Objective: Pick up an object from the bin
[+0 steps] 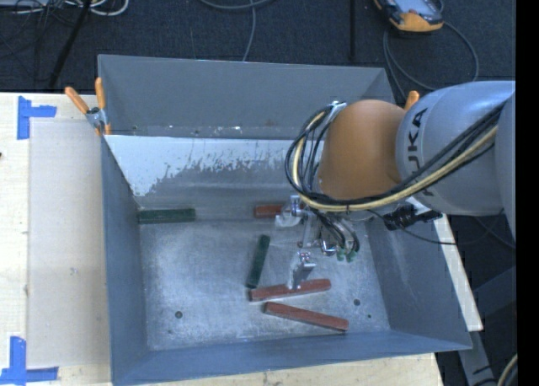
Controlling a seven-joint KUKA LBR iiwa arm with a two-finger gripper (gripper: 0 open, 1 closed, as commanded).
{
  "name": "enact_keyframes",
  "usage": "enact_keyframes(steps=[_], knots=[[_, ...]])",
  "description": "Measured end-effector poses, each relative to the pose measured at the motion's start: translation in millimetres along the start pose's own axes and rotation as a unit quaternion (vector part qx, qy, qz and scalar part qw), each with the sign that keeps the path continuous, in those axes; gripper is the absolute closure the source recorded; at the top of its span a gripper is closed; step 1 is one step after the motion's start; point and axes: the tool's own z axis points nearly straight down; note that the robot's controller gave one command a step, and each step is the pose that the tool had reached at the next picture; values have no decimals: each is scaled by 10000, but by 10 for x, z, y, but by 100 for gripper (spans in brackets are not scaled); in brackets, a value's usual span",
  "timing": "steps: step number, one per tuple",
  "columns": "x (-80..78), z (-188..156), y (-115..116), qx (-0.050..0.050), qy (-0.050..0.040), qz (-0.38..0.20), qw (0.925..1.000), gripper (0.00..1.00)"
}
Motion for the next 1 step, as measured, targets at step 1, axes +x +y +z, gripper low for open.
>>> enact_keyframes(steps=[1], knots=[[0,0,0,0,0,1,10000,0]])
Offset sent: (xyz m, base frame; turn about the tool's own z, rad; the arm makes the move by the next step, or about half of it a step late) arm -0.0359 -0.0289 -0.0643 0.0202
